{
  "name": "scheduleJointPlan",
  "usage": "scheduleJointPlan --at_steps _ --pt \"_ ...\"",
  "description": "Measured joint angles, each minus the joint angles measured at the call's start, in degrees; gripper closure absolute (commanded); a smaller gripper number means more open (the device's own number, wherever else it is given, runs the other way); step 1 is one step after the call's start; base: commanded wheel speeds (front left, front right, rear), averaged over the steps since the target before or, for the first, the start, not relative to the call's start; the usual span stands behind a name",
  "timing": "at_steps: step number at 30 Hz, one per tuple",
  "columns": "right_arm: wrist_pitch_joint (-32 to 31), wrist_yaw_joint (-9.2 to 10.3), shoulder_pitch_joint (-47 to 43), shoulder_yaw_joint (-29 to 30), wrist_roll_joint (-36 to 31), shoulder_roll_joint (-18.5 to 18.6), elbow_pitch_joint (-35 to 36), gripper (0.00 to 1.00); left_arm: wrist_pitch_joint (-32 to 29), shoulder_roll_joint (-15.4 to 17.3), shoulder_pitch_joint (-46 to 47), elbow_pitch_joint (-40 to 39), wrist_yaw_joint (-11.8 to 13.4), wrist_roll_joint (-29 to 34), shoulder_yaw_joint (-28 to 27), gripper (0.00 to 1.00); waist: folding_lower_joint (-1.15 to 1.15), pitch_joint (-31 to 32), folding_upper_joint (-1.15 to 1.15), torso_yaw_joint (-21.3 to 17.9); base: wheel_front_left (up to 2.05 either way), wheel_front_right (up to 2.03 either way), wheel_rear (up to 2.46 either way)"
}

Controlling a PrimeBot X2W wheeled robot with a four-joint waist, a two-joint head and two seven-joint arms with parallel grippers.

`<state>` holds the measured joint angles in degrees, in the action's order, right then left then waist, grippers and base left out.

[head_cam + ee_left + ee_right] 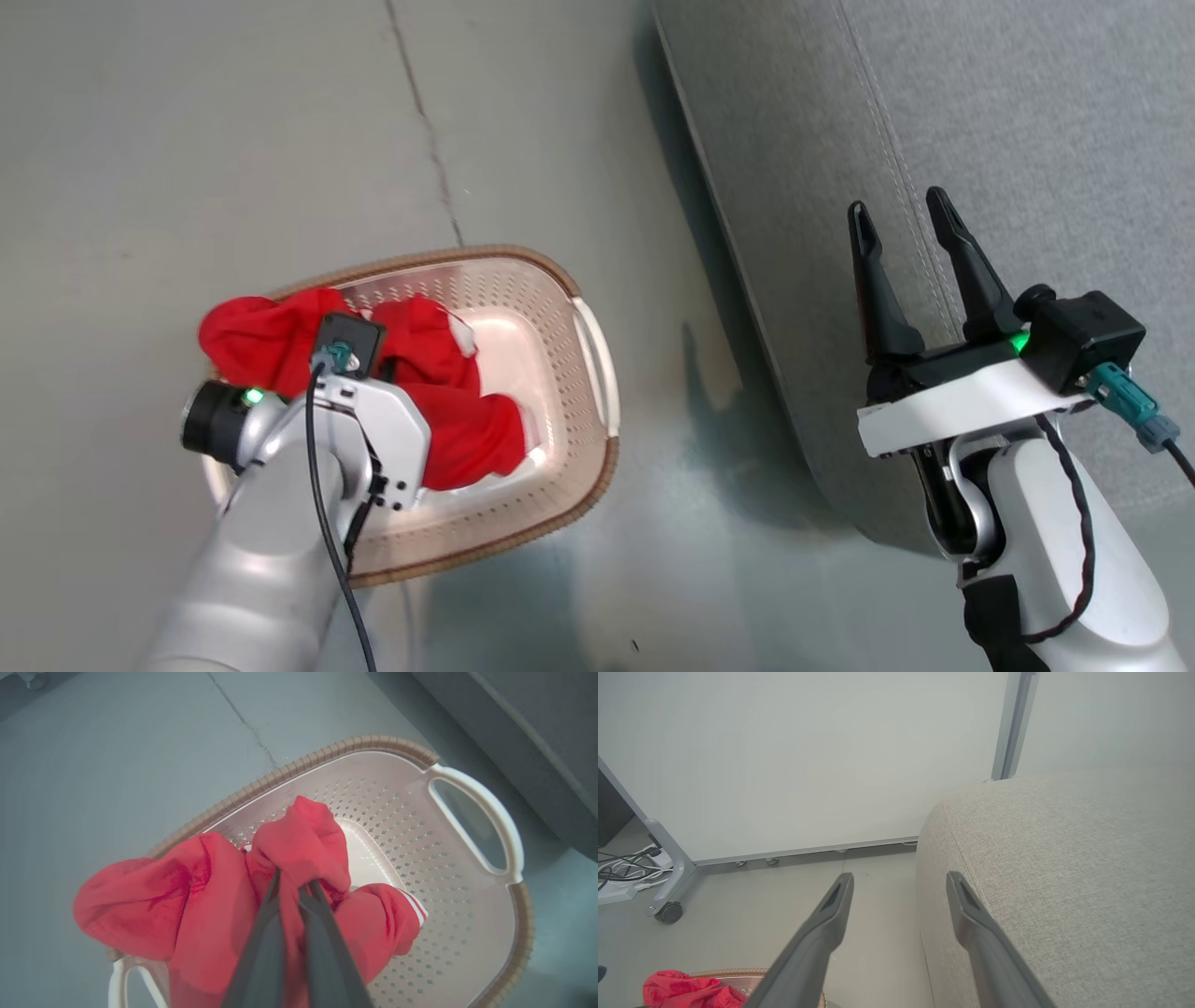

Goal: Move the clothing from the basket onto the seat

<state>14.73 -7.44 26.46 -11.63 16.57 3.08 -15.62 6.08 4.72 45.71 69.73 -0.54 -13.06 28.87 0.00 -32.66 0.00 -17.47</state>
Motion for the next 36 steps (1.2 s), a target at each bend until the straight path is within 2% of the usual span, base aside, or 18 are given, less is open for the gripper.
scheduleJointPlan --at_steps 4,8,12,16,27,36 --pt "-0.69 -0.01 -1.79 0.76 -0.98 0.48 0.23 0.0 4.65 -1.56 -3.18 -1.83 -0.98 -3.82 -1.78 1.0 0.0 4.36 0.0 2.75 0.0 0.0 0.0" --pt "-2.78 -0.01 -3.98 1.83 -2.07 1.08 1.57 0.0 7.31 -1.79 -5.52 -4.97 -2.0 -6.58 -2.16 1.0 0.0 8.68 0.0 5.75 0.0 0.0 0.0" --pt "-4.92 -0.01 -6.33 2.81 -2.78 1.38 3.26 0.0 8.5 -1.88 -8.31 -11.43 -2.92 -10.22 -1.55 1.0 0.0 12.69 0.0 8.89 0.0 0.0 0.0" --pt "-6.91 -0.01 -8.93 4.02 -3.42 1.55 4.91 0.0 8.92 -1.9 -11.16 -18.47 -2.43 -12.36 -1.07 1.0 0.0 16.42 0.0 11.67 0.0 0.0 0.0" --pt "-10.77 -0.01 -14.82 5.63 -4.14 1.13 9.25 0.0 9.07 -0.47 -19.21 -43.22 -1.85 -10.84 -5.14 1.0 0.0 24.02 0.0 16.16 0.0 0.0 0.0" --pt "-12.83 -0.02 -19.14 5.56 -4.47 0.69 10.72 0.0 9.06 0.97 -24.51 -56.09 -1.81 -10.2 -5.82 1.0 0.0 29.85 0.0 16.57 0.0 0.0 0.0"
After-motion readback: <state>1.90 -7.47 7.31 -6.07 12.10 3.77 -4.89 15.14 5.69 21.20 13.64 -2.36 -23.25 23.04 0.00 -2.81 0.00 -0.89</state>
